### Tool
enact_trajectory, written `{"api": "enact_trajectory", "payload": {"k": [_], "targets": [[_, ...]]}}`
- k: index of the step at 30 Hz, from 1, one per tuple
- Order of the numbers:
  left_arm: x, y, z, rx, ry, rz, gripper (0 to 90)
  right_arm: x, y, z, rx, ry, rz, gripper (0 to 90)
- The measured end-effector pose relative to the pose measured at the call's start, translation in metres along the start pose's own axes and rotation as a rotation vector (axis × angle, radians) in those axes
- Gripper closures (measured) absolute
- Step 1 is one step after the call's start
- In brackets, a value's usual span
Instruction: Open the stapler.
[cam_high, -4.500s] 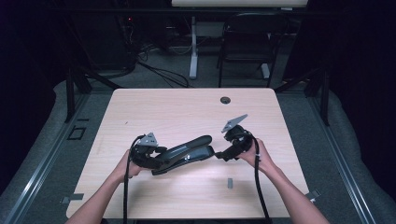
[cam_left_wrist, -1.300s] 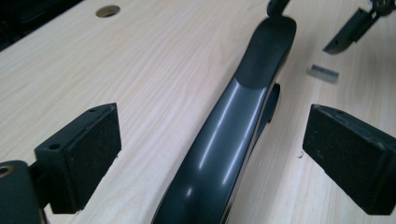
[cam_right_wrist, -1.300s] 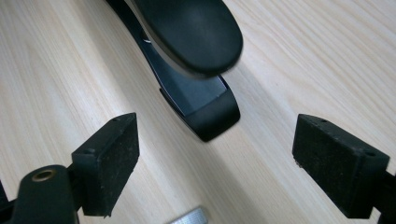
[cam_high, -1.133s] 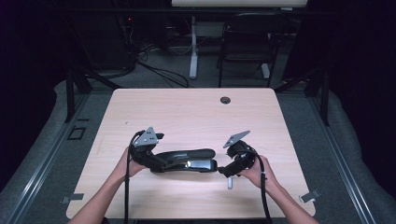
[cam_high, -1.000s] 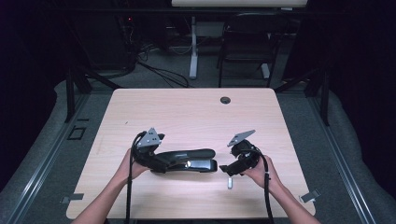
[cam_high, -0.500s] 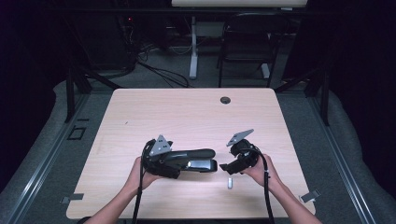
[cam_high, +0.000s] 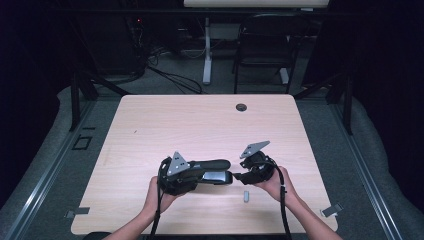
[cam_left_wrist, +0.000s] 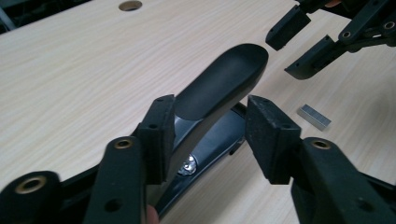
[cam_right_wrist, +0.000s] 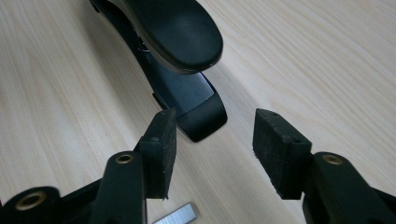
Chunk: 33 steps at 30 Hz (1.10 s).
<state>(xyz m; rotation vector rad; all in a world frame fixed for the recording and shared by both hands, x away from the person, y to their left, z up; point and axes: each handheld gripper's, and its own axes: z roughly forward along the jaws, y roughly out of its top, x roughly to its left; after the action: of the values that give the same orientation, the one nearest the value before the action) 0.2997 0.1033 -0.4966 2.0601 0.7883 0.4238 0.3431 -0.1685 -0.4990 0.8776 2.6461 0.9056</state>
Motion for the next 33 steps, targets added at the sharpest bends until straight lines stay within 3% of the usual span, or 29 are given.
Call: {"api": "enact_trajectory", "payload": {"k": [3, 10, 16, 22, 33], "targets": [[-0.003, -0.002, 0.004, 0.006, -0.012, -0.014, 61.6, 0.004, 0.0, 0.003, 0.001, 0.006, -0.009, 58.8], [-0.015, -0.008, 0.014, 0.004, -0.019, 0.0, 78.3, 0.009, 0.0, 0.009, -0.001, 0.008, -0.019, 76.1], [-0.018, -0.012, 0.026, 0.022, -0.007, -0.011, 88.3, 0.014, 0.0, 0.013, -0.002, 0.023, -0.023, 84.9], [-0.019, -0.015, 0.035, 0.014, 0.026, -0.018, 90.0, 0.017, 0.0, 0.018, 0.0, 0.017, -0.033, 86.5], [-0.031, -0.021, 0.046, -0.022, 0.088, 0.021, 90.0, 0.02, -0.002, 0.03, -0.016, -0.015, -0.055, 88.9]]}}
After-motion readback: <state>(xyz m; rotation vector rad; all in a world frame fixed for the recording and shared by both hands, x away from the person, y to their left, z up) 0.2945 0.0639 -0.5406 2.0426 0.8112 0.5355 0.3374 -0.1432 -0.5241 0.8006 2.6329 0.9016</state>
